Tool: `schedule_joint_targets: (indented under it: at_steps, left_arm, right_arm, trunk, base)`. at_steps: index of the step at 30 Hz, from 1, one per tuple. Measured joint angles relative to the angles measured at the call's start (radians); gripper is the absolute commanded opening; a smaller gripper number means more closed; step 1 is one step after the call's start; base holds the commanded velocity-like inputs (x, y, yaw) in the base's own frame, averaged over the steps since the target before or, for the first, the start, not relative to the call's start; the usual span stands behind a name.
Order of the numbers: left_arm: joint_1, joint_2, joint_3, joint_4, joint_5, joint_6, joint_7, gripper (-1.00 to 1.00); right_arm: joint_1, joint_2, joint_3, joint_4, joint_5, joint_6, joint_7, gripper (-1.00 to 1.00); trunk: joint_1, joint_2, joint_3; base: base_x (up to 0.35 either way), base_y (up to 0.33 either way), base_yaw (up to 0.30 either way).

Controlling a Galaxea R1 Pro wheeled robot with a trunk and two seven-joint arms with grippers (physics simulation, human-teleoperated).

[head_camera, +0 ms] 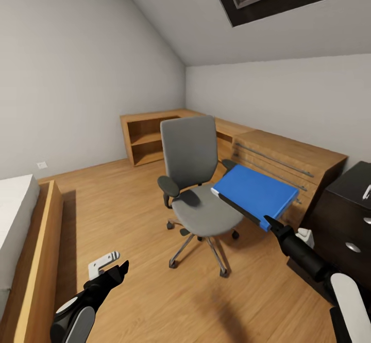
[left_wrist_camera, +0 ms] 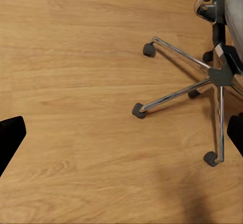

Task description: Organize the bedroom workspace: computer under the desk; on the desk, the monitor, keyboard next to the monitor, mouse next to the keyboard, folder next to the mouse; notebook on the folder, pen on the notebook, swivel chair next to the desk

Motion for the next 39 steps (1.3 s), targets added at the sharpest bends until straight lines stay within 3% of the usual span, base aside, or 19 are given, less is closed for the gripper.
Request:
schedule_joint_targets:
  at_steps: [7,14,18,25,33,39]
  left_arm:
    - [0.000,0.000,0.000,0.005,-0.001,0.000,0.000,1.00]
    - [0.001,0.000,-0.004,0.006,0.000,0.000,0.000,1.00]
    - [0.000,0.000,-0.015,0.006,-0.001,0.000,0.000,1.00]
    - [0.000,0.000,-0.022,0.006,-0.001,0.000,0.000,1.00]
    - [0.000,0.000,-0.023,0.006,-0.002,0.000,0.000,1.00]
    - [0.000,-0.001,-0.035,0.018,0.000,0.003,0.000,1.00]
  right_arm:
    - [0.000,-0.019,-0.001,-0.004,0.001,0.013,0.005,-1.00]
    - [0.000,-0.075,-0.001,-0.003,-0.001,0.038,0.078,-1.00]
    - [0.000,-0.093,-0.004,-0.004,-0.007,0.058,0.099,-1.00]
    - [0.000,-0.096,-0.008,-0.004,-0.015,0.066,0.189,-1.00]
    - [0.000,-0.100,-0.011,-0.003,-0.015,0.067,0.206,-1.00]
    - [0.000,-0.098,-0.047,-0.003,-0.052,0.067,0.205,-1.00]
  trunk:
    - [-0.027,0.049,0.022]
    - [-0.054,0.098,0.044]
    - [-0.069,0.126,0.056]
    - [-0.096,0.175,0.078]
    - [-0.127,0.231,0.103]
    - [-0.150,0.273,0.122]
  base:
    - [0.000,0.000,0.000]
    - [0.000,0.000,0.000]
    - [0.000,0.000,0.000]
    - [0.000,0.000,0.000]
    - [0.000,0.000,-0.041]
    - [0.000,0.000,-0.253]
